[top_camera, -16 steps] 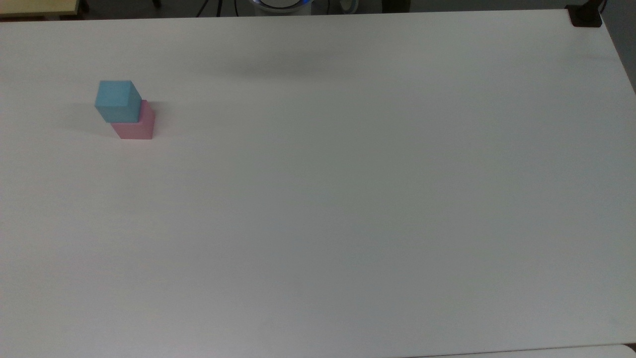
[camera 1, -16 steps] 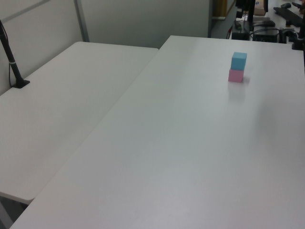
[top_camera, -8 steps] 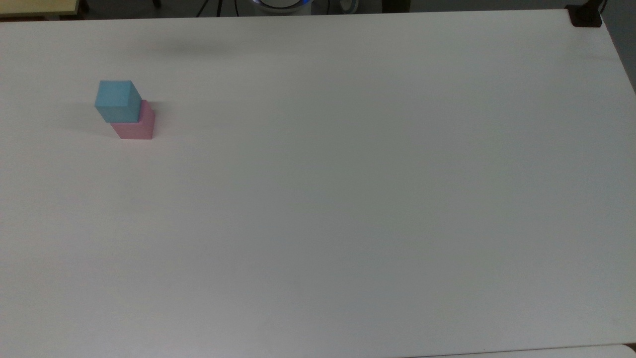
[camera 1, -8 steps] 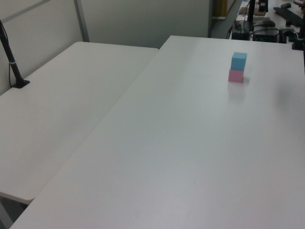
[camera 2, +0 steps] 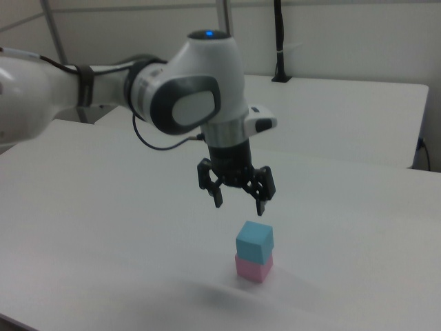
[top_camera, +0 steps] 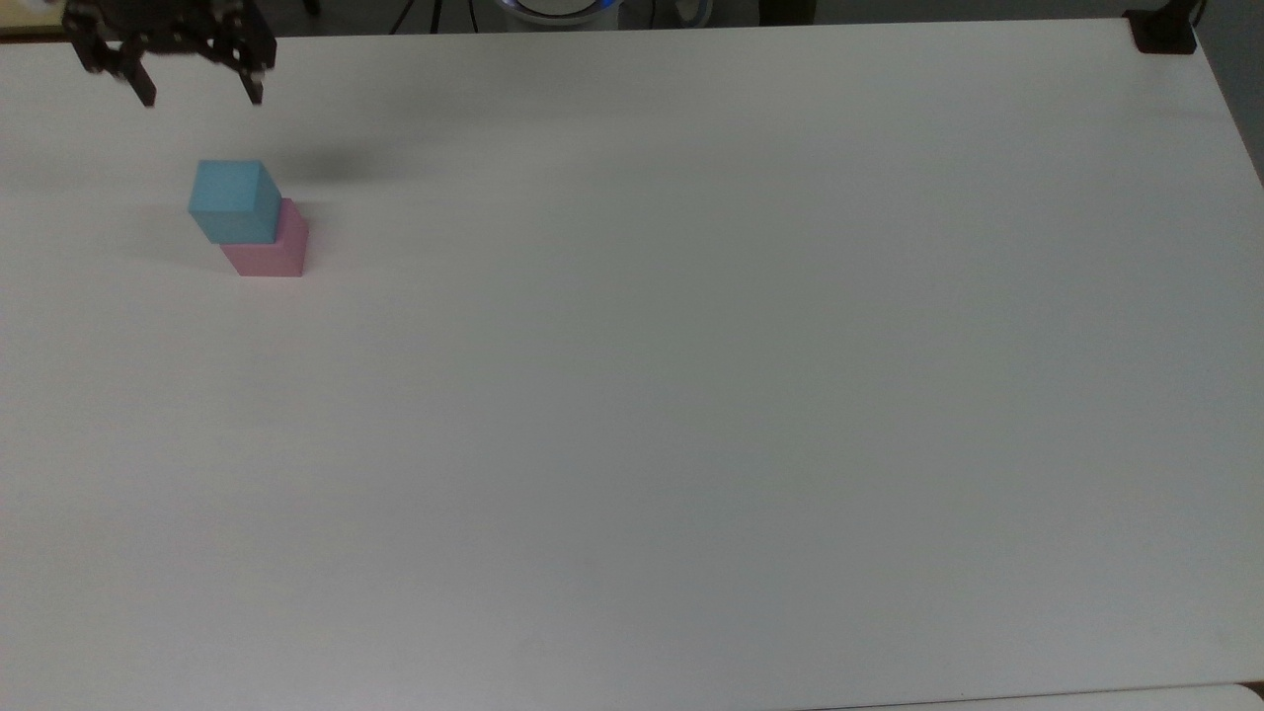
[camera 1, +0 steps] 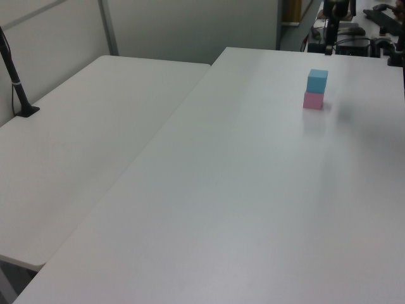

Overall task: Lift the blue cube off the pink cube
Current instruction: 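Lower the open gripper over the light blue cube on the pink cube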

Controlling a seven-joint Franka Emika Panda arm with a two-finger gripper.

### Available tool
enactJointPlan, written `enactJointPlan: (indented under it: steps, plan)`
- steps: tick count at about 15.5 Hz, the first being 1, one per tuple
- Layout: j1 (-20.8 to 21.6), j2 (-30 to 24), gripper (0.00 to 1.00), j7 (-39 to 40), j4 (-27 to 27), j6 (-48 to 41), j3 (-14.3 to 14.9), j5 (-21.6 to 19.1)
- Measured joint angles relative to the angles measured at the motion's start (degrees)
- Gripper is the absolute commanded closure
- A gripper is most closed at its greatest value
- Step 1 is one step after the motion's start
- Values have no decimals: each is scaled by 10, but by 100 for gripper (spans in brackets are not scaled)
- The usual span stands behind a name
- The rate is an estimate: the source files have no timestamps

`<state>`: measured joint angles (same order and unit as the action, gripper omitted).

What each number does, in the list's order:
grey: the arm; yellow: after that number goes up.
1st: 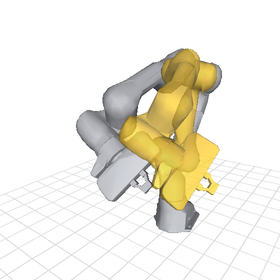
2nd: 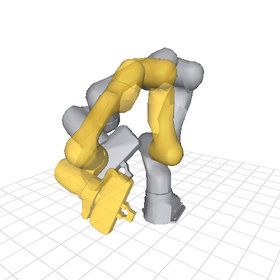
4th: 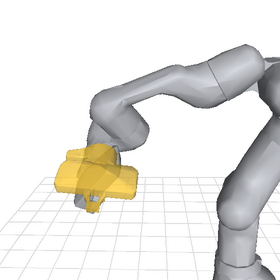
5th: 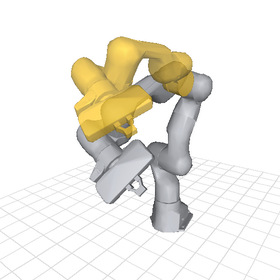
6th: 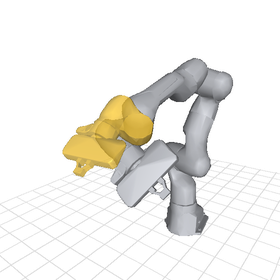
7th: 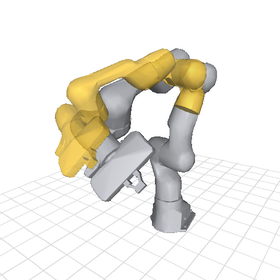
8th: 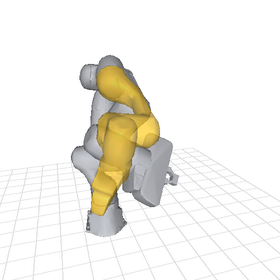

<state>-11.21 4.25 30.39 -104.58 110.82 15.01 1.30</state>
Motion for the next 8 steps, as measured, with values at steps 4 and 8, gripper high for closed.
enactJointPlan:
  steps: [4,8]
  plan:
    - [2,35,0,-16,-7,38,-3,0]
    - [2,58,0,-17,-8,56,-3,0]
